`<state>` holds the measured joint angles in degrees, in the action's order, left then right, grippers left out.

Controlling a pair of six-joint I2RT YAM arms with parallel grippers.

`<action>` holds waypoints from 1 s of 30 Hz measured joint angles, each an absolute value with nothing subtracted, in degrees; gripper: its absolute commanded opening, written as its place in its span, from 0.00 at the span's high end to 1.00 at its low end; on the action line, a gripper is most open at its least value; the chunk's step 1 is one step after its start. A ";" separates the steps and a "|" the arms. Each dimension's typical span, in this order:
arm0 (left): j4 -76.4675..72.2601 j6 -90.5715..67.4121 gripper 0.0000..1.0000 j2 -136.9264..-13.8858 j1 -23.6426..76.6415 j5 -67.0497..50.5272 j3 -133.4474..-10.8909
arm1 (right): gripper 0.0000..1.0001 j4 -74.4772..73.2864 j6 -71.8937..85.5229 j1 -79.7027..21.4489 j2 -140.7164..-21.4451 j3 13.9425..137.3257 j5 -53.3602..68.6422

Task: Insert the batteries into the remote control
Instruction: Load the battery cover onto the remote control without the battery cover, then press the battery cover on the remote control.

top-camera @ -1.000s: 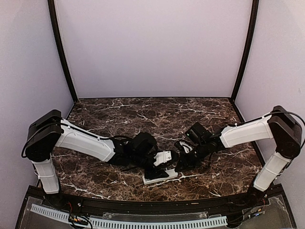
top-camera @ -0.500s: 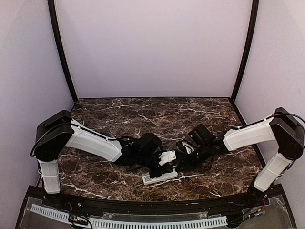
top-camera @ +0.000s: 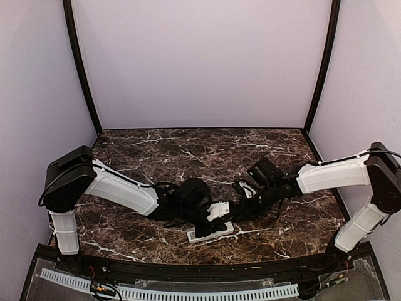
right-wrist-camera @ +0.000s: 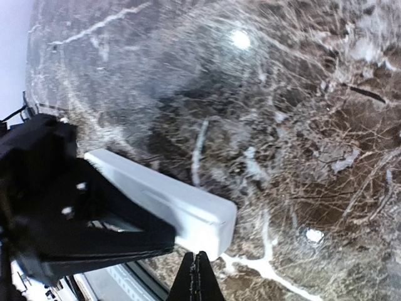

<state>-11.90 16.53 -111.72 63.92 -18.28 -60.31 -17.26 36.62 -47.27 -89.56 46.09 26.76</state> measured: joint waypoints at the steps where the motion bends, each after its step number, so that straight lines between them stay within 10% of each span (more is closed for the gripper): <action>1: -12.14 16.51 1.00 -111.72 63.92 -18.35 -60.18 | 1.00 -17.45 36.73 -47.11 -88.58 46.09 26.87; 30: -12.82 16.43 1.00 -110.78 64.10 -17.43 -58.78 | 1.00 -4.36 43.31 -45.69 -87.99 38.87 34.06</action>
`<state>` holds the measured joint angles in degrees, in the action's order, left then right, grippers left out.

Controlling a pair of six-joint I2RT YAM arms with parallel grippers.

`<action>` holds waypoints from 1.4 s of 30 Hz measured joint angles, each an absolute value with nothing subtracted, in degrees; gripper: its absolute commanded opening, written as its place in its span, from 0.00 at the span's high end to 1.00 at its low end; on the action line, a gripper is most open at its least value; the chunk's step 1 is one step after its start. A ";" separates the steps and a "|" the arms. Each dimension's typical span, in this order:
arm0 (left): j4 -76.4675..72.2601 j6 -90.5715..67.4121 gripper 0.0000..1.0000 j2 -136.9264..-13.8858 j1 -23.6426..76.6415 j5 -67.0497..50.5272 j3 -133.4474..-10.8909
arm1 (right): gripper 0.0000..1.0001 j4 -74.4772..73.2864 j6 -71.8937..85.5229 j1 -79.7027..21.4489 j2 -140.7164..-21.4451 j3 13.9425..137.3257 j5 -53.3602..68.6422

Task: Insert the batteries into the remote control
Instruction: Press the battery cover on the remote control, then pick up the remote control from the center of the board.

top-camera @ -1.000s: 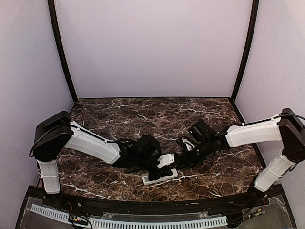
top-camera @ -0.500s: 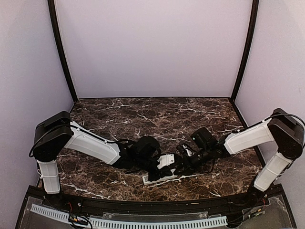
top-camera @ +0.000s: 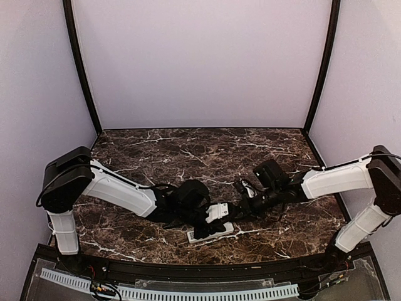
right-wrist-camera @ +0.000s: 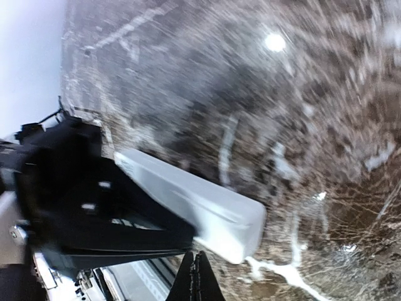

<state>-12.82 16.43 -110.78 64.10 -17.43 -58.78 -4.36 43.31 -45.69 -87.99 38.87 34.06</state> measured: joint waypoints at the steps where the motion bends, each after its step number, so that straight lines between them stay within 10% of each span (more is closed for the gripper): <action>1: -12.82 16.38 1.00 -110.69 64.10 -17.37 -58.78 | 1.00 -5.23 43.13 -45.69 -86.98 39.88 33.76; 22: -12.27 15.88 1.00 -110.06 64.14 -16.69 -58.63 | 1.00 9.91 46.81 -44.99 -92.36 33.82 37.23; 42: -4.36 13.02 0.36 -105.71 63.86 -16.60 -58.57 | 1.00 -11.16 40.73 -43.68 -81.19 40.01 28.25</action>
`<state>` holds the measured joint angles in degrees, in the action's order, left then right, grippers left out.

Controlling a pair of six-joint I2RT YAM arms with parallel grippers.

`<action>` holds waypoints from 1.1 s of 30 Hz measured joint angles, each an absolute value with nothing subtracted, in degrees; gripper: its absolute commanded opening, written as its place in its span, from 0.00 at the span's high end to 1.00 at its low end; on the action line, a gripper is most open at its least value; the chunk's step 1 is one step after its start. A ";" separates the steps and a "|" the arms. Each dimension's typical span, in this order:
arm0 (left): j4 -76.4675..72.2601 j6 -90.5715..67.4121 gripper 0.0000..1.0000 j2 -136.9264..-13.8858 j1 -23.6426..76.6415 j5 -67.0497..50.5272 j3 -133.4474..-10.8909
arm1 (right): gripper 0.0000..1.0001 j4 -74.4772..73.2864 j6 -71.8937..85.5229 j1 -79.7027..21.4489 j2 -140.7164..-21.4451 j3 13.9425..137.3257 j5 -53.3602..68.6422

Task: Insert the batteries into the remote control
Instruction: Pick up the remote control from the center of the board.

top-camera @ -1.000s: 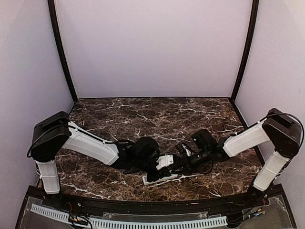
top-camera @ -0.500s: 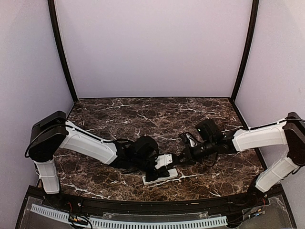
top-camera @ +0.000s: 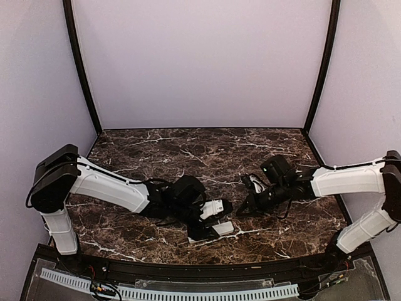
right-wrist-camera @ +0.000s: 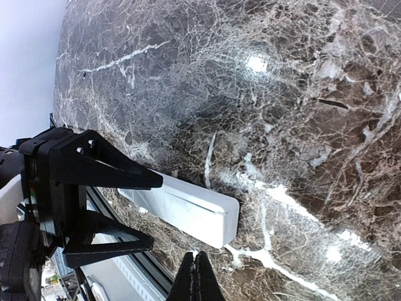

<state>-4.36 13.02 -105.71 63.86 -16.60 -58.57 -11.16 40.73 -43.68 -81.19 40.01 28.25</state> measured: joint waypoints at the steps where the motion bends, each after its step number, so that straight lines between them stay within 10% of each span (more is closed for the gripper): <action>1: -4.36 13.04 0.35 -105.71 63.86 -16.51 -58.57 | 1.00 -11.42 40.64 -43.68 -80.86 40.03 28.12; 16: -2.83 12.99 0.35 -107.09 63.86 -13.78 -58.26 | 0.78 -14.02 39.03 -42.74 -79.18 40.03 26.68; 33: -2.17 14.41 1.00 -107.00 63.81 -12.73 -56.82 | 0.48 -18.06 37.21 -42.54 -76.01 40.45 23.64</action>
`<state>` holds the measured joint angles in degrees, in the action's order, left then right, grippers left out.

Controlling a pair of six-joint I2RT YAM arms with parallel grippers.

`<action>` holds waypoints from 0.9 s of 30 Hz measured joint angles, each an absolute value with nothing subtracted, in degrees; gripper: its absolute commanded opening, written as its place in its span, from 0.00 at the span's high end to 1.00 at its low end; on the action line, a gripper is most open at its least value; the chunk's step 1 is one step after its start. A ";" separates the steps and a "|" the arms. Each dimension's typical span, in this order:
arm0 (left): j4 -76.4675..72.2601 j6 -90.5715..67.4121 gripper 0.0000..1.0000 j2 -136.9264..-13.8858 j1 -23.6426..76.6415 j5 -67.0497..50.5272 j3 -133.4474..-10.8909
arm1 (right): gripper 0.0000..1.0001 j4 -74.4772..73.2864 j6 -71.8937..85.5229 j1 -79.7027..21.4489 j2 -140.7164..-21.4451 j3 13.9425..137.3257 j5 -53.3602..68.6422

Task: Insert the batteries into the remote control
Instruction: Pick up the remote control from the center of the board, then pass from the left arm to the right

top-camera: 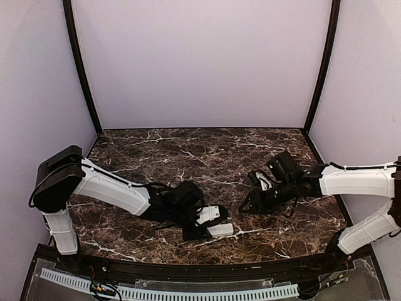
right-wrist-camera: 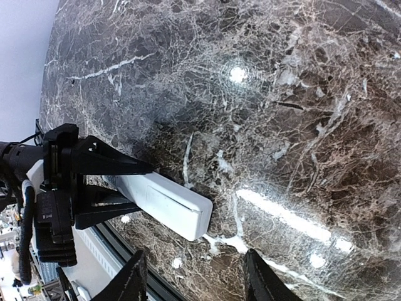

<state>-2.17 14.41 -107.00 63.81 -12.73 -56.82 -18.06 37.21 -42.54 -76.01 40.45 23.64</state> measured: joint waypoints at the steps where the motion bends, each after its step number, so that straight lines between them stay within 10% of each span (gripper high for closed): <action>1: -2.15 14.79 1.00 -106.74 63.81 -12.36 -56.55 | 0.46 -18.48 36.91 -42.39 -75.61 40.66 23.57; 8: -2.17 22.55 1.00 -98.74 64.01 -7.64 -53.23 | 0.22 -25.28 30.33 -40.40 -72.10 46.89 23.83; 27: -8.80 57.45 1.00 -80.90 68.58 0.69 -49.65 | 0.01 -39.31 11.70 -39.83 -84.38 71.07 49.93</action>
<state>-8.80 57.45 -80.90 68.58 0.69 -49.65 -39.31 11.70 -39.83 -84.38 71.07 49.93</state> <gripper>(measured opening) 0.350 0.976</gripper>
